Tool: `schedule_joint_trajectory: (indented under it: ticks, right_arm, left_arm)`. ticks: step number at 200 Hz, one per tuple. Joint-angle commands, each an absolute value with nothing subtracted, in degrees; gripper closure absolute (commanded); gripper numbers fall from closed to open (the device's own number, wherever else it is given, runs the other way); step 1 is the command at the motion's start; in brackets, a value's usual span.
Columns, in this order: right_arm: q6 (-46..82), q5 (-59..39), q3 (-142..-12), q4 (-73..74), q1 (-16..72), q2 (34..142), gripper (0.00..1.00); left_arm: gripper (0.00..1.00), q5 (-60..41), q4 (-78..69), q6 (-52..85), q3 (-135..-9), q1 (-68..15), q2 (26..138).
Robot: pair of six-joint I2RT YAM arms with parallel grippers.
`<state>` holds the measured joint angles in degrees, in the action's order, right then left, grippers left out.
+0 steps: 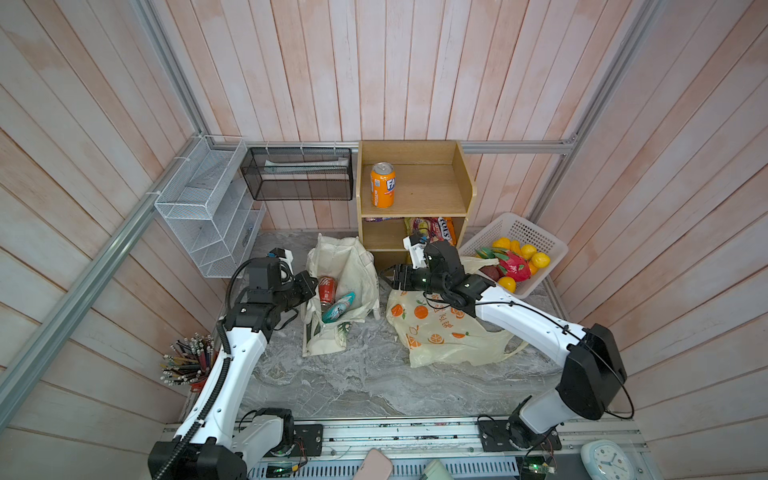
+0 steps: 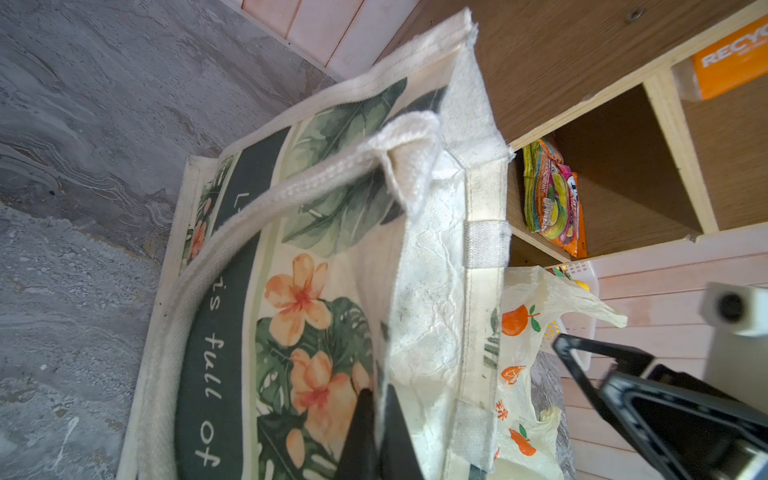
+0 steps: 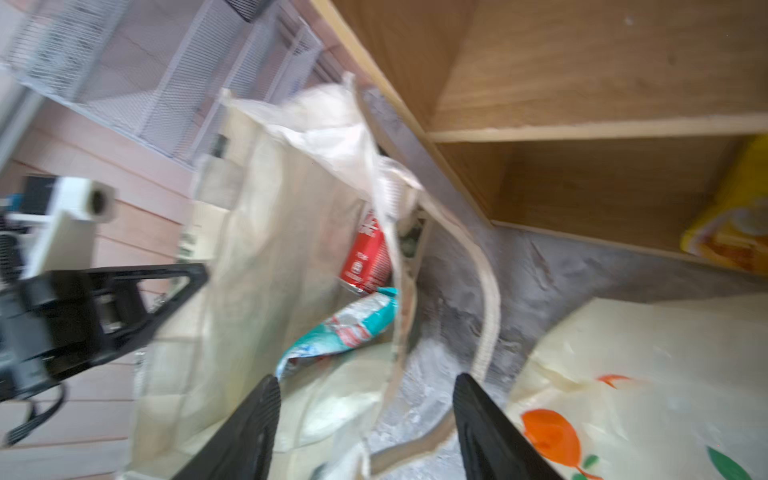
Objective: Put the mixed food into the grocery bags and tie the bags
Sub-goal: 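Release the teal bag and move the right gripper to the tote handle, then grasp the tote handle with the right gripper while the left holds the other handle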
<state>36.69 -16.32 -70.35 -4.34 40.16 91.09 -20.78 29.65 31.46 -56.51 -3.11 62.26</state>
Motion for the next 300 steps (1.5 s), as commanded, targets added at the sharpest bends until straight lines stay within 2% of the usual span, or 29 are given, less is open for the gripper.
schedule_joint_trajectory:
  ticks: [1, 30, 57, 73, 95, 126, 153, 187, 203, 266, 300]
  right_arm:
    - [36.31, -16.75, -71.36, -4.86, 40.87, 93.95, 0.32]
    - [36.55, -18.59, -72.94, -3.67, 41.06, 97.65, 0.33]
    - [36.50, -19.83, -74.19, -2.85, 41.56, 99.96, 0.42]
    - [36.14, -21.21, -75.65, -3.01, 41.57, 101.28, 0.58]
    - [34.98, -23.76, -79.03, -4.44, 41.59, 101.79, 1.00]
    - [34.19, -23.72, -84.64, -7.81, 43.99, 96.52, 1.00]
    - [33.92, -19.95, -88.30, -10.79, 47.93, 90.98, 1.00]
    - [38.27, -20.38, -84.24, -8.38, 48.44, 86.25, 1.00]
    - [40.24, -20.82, -80.95, -5.68, 48.46, 84.57, 1.00]
    - [42.39, -25.93, -79.64, -2.50, 51.21, 93.59, 1.00]
    - [41.22, -29.05, -82.42, -3.19, 51.23, 98.82, 1.00]
  left_arm:
    - [1.00, -21.10, 28.28, 30.67, -58.69, -2.86, 62.05]
    - [1.00, -20.86, 28.54, 30.60, -58.62, -2.81, 61.90]
    - [1.00, -20.68, 28.74, 30.59, -58.25, -2.81, 61.80]
    - [1.00, -20.54, 28.83, 30.42, -58.12, -2.77, 61.87]
    - [1.00, -20.17, 28.95, 30.04, -58.11, -2.81, 62.22]
    - [1.00, -18.84, 31.82, 28.43, -61.66, -2.72, 62.28]
    - [1.00, -21.57, 33.72, 29.56, -66.22, -2.72, 61.63]
    - [1.00, -27.86, 31.38, 34.01, -66.76, -3.72, 60.18]
    - [1.00, -27.27, 30.31, 34.71, -66.16, -5.54, 59.67]
    - [1.00, -27.51, 19.99, 39.68, -57.15, -9.93, 62.15]
    - [1.00, -26.52, 20.09, 38.77, -58.31, -11.81, 64.68]
